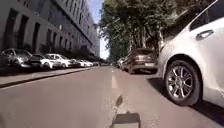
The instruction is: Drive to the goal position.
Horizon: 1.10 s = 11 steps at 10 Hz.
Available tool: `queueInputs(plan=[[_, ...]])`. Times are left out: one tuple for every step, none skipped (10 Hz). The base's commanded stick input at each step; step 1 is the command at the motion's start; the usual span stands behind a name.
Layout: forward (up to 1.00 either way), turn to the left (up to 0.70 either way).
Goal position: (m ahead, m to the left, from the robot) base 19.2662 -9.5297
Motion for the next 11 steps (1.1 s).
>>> queueInputs(plan=[[0.7, 0.0], [0.7, 0.0], [0.7, 0.0], [0.7, 0.0], [0.7, 0.0], [0.7, 0.0], [0.7, 0.0], [0.7, 0.0], [0.7, 0.0], [0.7, 0.0], [0.7, 0.0]])
